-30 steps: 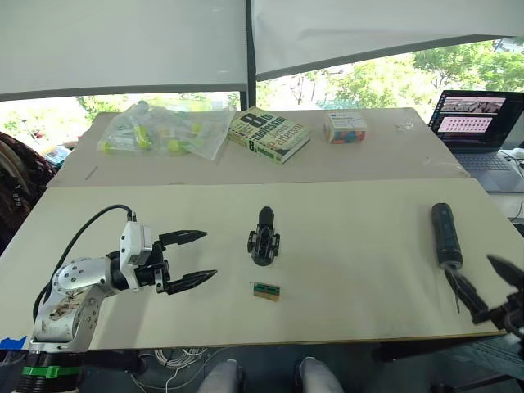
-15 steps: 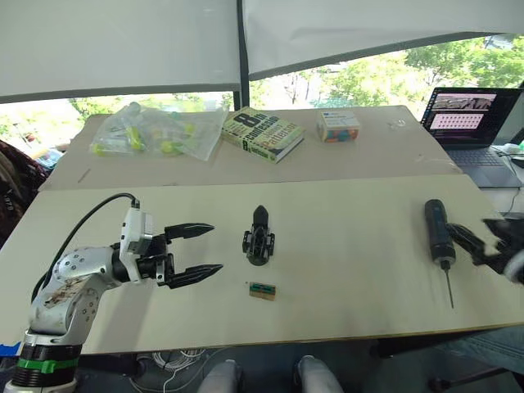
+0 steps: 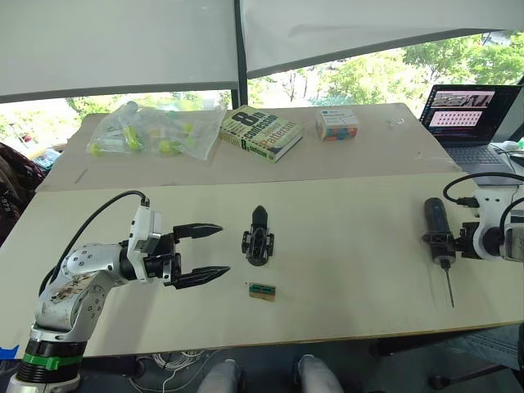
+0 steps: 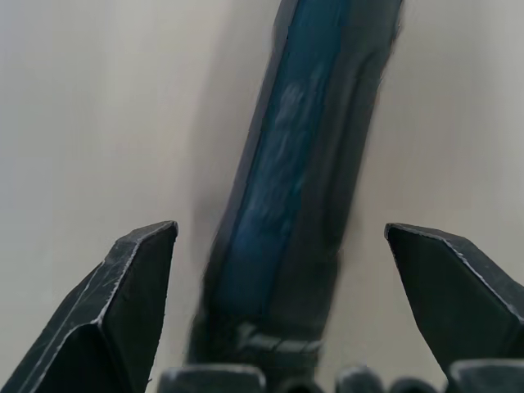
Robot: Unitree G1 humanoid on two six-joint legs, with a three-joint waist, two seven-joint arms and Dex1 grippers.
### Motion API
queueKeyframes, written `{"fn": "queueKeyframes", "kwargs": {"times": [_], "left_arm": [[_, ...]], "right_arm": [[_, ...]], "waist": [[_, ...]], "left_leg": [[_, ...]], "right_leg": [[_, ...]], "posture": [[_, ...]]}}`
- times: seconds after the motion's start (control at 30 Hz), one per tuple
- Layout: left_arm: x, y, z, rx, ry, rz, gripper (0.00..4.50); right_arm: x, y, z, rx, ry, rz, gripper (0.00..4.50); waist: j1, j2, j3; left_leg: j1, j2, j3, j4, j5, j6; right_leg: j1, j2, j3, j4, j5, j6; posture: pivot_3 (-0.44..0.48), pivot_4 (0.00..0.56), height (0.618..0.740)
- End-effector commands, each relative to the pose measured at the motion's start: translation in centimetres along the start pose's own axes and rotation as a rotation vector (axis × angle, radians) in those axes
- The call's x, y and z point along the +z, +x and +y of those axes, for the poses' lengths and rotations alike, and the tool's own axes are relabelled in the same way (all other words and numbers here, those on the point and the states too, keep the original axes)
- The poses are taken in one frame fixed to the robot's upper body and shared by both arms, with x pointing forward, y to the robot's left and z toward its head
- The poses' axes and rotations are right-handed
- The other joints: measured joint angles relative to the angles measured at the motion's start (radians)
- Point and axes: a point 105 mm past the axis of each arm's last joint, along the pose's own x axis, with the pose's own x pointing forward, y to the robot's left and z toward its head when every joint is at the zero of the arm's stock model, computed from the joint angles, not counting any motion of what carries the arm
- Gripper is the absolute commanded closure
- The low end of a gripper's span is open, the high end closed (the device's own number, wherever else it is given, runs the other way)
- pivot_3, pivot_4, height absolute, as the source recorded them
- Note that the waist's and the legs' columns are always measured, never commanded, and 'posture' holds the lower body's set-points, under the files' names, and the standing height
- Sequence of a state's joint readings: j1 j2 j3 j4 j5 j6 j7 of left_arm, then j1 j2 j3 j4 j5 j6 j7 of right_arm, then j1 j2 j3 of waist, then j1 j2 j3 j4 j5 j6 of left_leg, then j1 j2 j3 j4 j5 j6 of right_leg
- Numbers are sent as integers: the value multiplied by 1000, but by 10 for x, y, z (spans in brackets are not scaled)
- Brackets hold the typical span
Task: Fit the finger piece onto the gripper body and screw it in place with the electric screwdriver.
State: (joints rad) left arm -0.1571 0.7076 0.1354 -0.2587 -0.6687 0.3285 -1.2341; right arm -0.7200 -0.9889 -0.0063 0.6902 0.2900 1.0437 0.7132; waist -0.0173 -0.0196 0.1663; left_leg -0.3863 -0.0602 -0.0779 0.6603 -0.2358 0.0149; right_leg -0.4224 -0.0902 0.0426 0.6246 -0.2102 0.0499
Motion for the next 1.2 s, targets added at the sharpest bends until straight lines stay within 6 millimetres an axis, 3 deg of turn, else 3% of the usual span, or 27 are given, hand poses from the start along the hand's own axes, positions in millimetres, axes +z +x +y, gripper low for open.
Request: {"fn": "queueKeyframes", "kwargs": {"times": [0.03, 0.17, 0.3, 0.37, 0.53, 0.7, 0.87, 1.03, 1.2], "left_arm": [[9, 1, -3, -18, 45, -7, 0], [9, 2, -5, -23, 43, -13, 0], [4, 4, -7, -14, 37, -21, 0], [-1, 2, -7, -3, 36, -22, 0], [-3, 0, -4, 38, 40, -43, 0], [-15, 1, -12, 16, 42, 3, 0], [-20, 2, -17, 13, 41, 9, 0], [-24, 7, -22, 11, 40, 11, 0], [-25, 9, -21, 21, 37, 20, 0]], "right_arm": [[6, -6, -1, 13, 22, 5, 1166], [20, -9, 5, 54, -8, -59, 2504], [44, -19, 9, 87, -153, -245, 2562], [51, -33, 35, 204, -307, -326, 2562], [30, -64, 100, 392, -566, -316, 2562], [-6, -68, 145, 504, -716, -235, 2562], [-31, -53, 151, 489, -812, -104, 2562], [-30, -42, 162, 505, -845, -94, 2562], [-36, -33, 160, 527, -865, -17, 2562]], "waist": [[1, 0, 0], [0, 0, 0], [-3, 2, 1], [-2, 2, 1], [-3, 7, 4], [4, 6, 4], [8, 6, 4], [4, 6, 4], [4, 6, 5]], "left_leg": [[0, 0, 0, 0, 0, 0], [0, 0, 0, 0, 0, 0], [0, 0, 0, 0, 0, 0], [0, 0, 0, 0, 0, 0], [0, 1, -3, 0, -1, 1], [0, 1, -4, 0, -1, 1], [0, 0, -4, 1, -1, 1], [-1, 0, -4, 1, -1, 1], [-1, 1, -4, 1, -1, 1]], "right_leg": [[0, 0, 0, 0, 0, 0], [0, 0, 0, 0, 0, 0], [-1, 0, 0, 1, 0, 0], [-1, 0, 0, 1, 0, 0], [-3, 1, 0, 4, 0, 0], [-1, 0, 0, 2, -1, 3], [-1, -1, 0, 0, 0, 2], [-2, -1, 1, 0, 0, 2], [-2, 0, 0, 0, 0, 2]], "posture": [[0, 150, 737], [0, 150, 737], [0, 150, 737], [0, 150, 737], [0, 150, 737], [0, 150, 737], [0, 150, 737], [0, 150, 737], [0, 150, 737]]}}
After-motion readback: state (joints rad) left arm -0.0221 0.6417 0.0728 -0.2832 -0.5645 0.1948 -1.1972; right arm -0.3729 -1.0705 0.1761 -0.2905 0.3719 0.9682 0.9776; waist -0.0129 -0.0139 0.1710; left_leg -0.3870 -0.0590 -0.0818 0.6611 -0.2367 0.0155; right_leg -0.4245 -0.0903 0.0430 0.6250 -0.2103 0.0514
